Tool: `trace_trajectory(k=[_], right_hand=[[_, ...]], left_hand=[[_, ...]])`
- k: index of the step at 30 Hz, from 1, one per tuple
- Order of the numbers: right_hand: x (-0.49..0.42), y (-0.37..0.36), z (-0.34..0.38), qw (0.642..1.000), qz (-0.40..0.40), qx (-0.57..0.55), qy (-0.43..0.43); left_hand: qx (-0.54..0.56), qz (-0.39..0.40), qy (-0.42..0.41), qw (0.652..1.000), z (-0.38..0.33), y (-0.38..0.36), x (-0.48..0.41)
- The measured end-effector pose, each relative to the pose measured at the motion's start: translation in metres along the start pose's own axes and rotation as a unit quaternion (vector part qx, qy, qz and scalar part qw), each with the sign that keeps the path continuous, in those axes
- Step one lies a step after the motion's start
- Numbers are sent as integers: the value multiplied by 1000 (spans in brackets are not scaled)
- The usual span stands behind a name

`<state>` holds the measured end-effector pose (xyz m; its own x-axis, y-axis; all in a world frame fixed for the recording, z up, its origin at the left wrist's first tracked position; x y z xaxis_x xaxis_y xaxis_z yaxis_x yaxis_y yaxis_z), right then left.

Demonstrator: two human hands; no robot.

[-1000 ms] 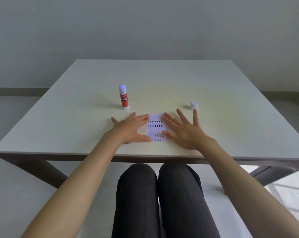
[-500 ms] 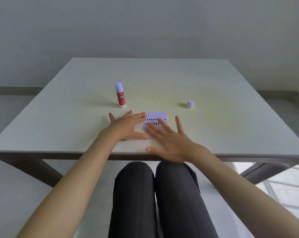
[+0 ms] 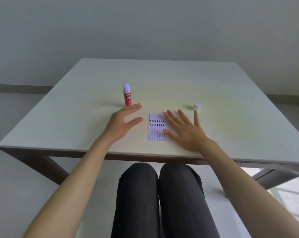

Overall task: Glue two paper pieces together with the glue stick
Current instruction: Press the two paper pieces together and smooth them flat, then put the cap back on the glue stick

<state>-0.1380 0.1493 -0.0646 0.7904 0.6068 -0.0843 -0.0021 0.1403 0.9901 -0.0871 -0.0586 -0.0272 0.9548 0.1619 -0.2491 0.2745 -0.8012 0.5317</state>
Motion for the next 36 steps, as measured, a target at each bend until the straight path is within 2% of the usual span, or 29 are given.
trace_trajectory(k=[2, 3, 4, 5, 8, 12, 14, 16, 17, 18, 19, 20, 21, 23, 24, 25, 27, 28, 29, 30, 31, 32, 33, 34, 35, 36], right_hand=[[3, 3, 2, 999, -21, -25, 0], [4, 5, 2, 999, -30, -41, -2], [5, 8, 3, 998, -39, -55, -5], [6, 11, 3, 996, -49, -70, -7], [8, 18, 2, 988, -87, -123, -18], [10, 25, -2, 976, -121, -176, -38], [11, 32, -1, 975, -150, -159, -34], [14, 44, 0, 963, -211, -158, -47], [16, 51, 0, 945, -252, -198, -67], [18, 57, 0, 912, -287, -274, -101], [16, 59, -1, 869, -289, -374, -146], [10, 54, 1, 817, -241, -488, -191], [3, 45, 11, 754, -152, -599, -222], [-6, 32, 45, 601, 25, -765, -228], [-7, 33, 58, 531, 68, -815, -222], [-8, 36, 66, 478, 80, -846, -220], [-11, 40, 73, 413, 66, -880, -227], [-12, 41, 74, 395, 52, -890, -222], [-13, 45, 74, 407, 24, -890, -205], [-13, 49, 70, 462, -32, -868, -179], [-11, 55, 63, 560, -120, -805, -156], [-5, 64, 58, 676, -217, -692, -133], [2, 73, 56, 769, -304, -550, -118], [7, 79, 58, 825, -357, -426, -103], [9, 84, 60, 849, -384, -350, -91], [8, 85, 57, 858, -382, -331, -90]], left_hand=[[44, -200, 25, 978, 5, 28, 2], [49, -268, 45, 961, 10, 37, 2], [53, -303, 69, 949, 14, 40, -1], [56, -306, 97, 946, 19, 39, -8], [20, -249, 157, 955, 30, 21, -34], [32, -288, 151, 945, 19, 13, -46], [81, -295, 166, 937, 13, 12, -43], [175, -253, 163, 937, -1, 4, -41], [230, -218, 154, 936, -12, -2, -39], [278, -181, 140, 933, -24, -8, -36], [319, -146, 124, 928, -37, -12, -33], [343, -118, 114, 925, -48, -15, -29], [359, -99, 108, 922, -55, -18, -26], [375, -82, 100, 918, -64, -20, -23], [379, -76, 100, 917, -67, -20, -22], [384, -73, 102, 915, -69, -19, -20], [389, -76, 101, 913, -70, -15, -19], [389, -80, 99, 912, -69, -13, -19], [390, -84, 98, 912, -69, -11, -18], [390, -89, 100, 911, -69, -10, -17], [393, -92, 104, 909, -70, -10, -16], [398, -94, 108, 906, -70, -11, -14], [401, -94, 108, 905, -71, -12, -13], [401, -95, 105, 905, -72, -13, -11], [399, -97, 102, 906, -73, -14, -10], [399, -100, 100, 906, -73, -13, -10]])
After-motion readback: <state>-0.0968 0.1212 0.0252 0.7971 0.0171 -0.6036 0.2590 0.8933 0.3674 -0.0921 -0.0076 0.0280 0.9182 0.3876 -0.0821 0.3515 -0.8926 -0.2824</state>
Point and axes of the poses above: each hand's wrist, its own x-axis away from the middle knuckle, its own y-axis out of the back of the hand, z = x × y, the point moved 7 cm from there along -x, towards the middle knuckle, and after that the axes turned 4 degrees about -z, right-handed, at the moved point
